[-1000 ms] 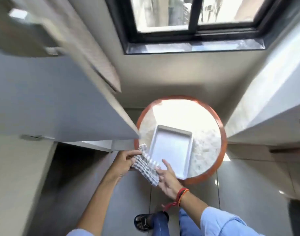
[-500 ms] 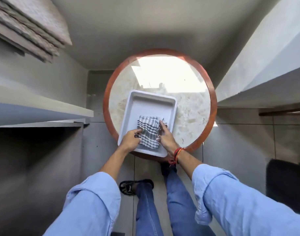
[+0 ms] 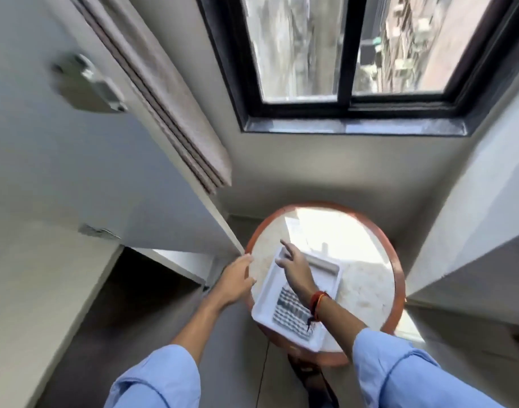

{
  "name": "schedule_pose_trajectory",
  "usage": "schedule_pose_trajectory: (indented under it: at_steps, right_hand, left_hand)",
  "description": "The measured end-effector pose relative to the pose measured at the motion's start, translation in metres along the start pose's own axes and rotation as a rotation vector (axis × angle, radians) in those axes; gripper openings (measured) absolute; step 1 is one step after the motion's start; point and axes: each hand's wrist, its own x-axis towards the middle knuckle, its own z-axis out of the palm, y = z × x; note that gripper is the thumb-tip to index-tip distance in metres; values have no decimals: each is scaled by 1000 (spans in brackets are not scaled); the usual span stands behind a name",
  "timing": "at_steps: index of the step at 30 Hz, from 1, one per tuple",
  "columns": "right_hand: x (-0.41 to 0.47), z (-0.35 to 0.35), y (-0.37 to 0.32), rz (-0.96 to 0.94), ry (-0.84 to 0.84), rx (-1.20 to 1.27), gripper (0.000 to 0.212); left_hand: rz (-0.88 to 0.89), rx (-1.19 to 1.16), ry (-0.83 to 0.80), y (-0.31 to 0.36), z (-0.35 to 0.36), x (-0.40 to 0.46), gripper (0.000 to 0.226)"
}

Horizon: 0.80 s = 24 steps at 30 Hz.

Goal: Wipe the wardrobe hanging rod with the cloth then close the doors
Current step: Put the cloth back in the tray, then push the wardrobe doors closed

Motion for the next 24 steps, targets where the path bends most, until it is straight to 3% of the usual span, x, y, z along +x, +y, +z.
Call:
schedule_pose_trajectory:
  at_steps: [4, 8, 13, 18, 24]
  right_hand:
    - [-38, 8, -167, -456, -32, 59, 52]
    - [-109, 26, -311, -849, -117, 88, 52]
    - [-194, 67, -436, -1054, -138, -33, 72]
    - [-230, 93, -434, -1054, 38, -165, 93]
    - [-246, 105, -398, -1309, 39, -367, 123]
  left_hand:
    - [19, -4, 179, 4, -85, -84, 62]
    - [44, -72, 478, 9, -160, -175, 64]
    - [106, -83, 826, 22, -212, -288, 61]
    - [104, -79, 953, 12, -228, -375, 63]
    - [65, -82, 1087, -7, -239, -443, 62]
